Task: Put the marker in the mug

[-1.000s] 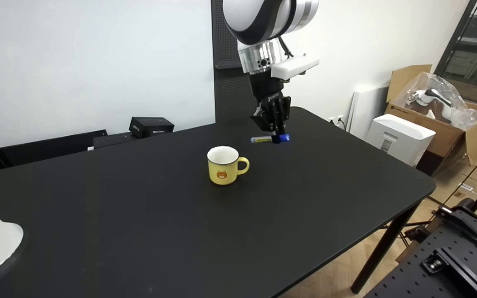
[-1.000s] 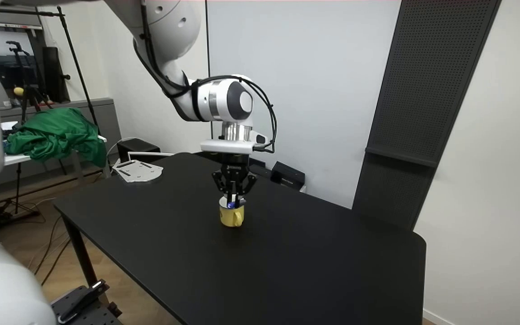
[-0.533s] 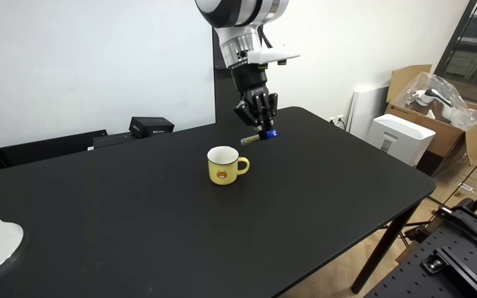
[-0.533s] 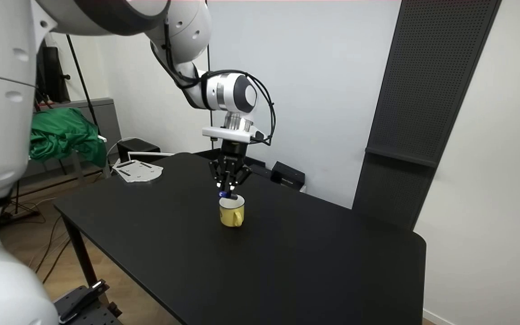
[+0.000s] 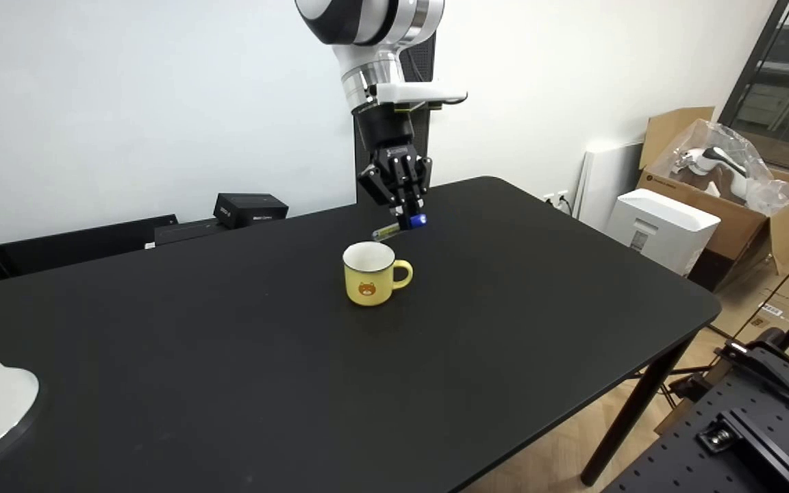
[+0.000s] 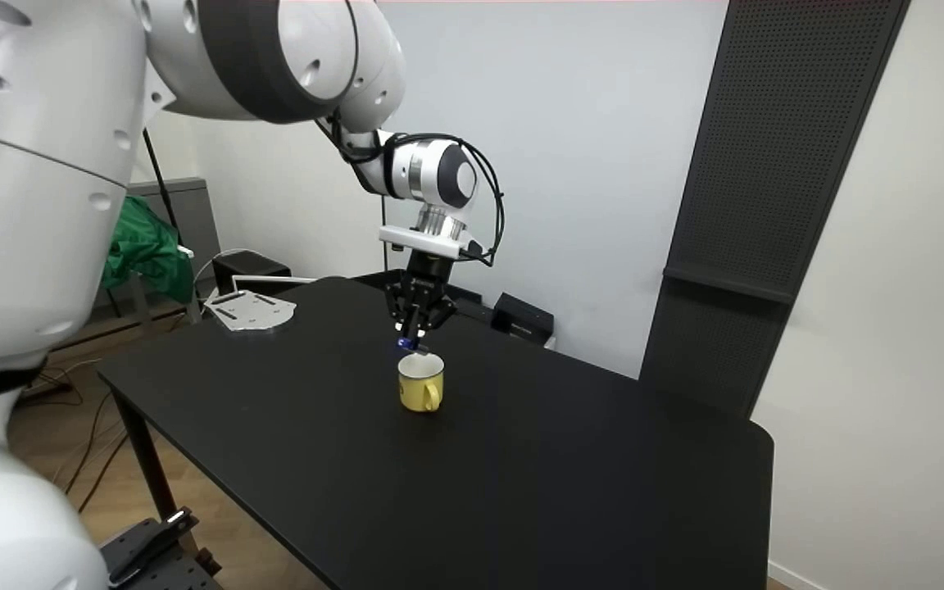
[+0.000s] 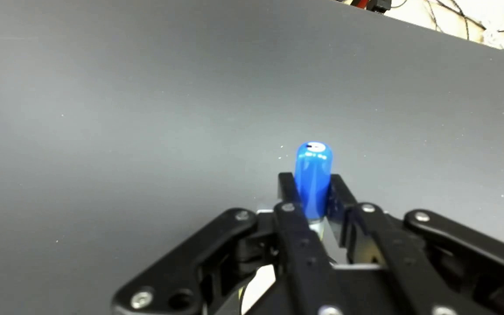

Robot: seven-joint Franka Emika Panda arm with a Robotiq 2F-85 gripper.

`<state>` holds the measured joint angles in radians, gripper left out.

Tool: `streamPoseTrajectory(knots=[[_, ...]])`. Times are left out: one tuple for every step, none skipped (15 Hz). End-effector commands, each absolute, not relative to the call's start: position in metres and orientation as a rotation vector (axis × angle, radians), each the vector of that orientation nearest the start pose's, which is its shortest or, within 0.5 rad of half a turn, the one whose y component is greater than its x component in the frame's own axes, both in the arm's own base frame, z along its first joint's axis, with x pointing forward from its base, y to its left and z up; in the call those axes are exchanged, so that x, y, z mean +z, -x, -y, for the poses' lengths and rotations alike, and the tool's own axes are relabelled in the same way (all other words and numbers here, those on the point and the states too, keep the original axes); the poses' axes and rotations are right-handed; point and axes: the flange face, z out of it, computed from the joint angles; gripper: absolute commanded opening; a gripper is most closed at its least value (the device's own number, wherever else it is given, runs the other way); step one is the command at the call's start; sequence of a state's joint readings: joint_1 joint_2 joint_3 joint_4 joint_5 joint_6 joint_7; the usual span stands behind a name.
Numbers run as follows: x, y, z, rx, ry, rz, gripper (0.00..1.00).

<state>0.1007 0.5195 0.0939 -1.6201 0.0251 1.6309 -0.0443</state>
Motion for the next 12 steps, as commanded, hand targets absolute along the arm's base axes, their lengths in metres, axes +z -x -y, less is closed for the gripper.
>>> streamPoseTrajectory(knots=[[0.282,-0.631,-0.122,0.814,2.957,0.315,0.05],[0.279,-0.634,-0.123,0.813,2.954,0.313,0.05],[0.275,-0.637,-0.124,0.814,2.951,0.311,0.05],[0.272,-0.640,-0.124,0.817,2.948,0.308,0.05],[0.268,-0.642,-0.125,0.824,2.945,0.306,0.05],[0.265,-0.644,-0.125,0.830,2.944,0.302,0.12],[0.262,-0.646,-0.125,0.836,2.941,0.292,0.46],[0.260,-0.648,-0.125,0.837,2.938,0.291,0.47],[0.258,-0.650,-0.125,0.835,2.936,0.288,0.51],[0.256,-0.652,-0.125,0.832,2.934,0.288,0.59],[0.255,-0.654,-0.125,0.829,2.932,0.287,0.66],[0.254,-0.655,-0.125,0.822,2.931,0.285,0.73]])
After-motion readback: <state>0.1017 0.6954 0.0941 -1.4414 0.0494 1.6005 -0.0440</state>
